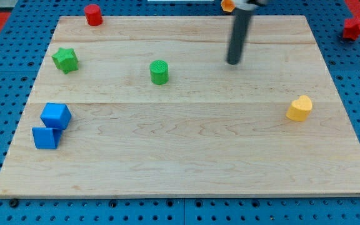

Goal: Place the green circle to the bottom left of the heart

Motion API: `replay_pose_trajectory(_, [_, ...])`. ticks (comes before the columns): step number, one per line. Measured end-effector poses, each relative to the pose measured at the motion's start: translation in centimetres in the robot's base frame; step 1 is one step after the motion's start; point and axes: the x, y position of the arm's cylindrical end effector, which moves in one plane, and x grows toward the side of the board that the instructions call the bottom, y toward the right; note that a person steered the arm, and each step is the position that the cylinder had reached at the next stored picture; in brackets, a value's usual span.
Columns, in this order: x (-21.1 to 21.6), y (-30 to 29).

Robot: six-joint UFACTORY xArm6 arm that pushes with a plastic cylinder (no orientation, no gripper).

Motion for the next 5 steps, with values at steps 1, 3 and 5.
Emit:
replay_pose_trajectory(1, [7.7, -9.6])
replay_pose_trajectory(3, [-1.7, -20.8])
replay_pose_trajectory(5, [19.5, -13.0])
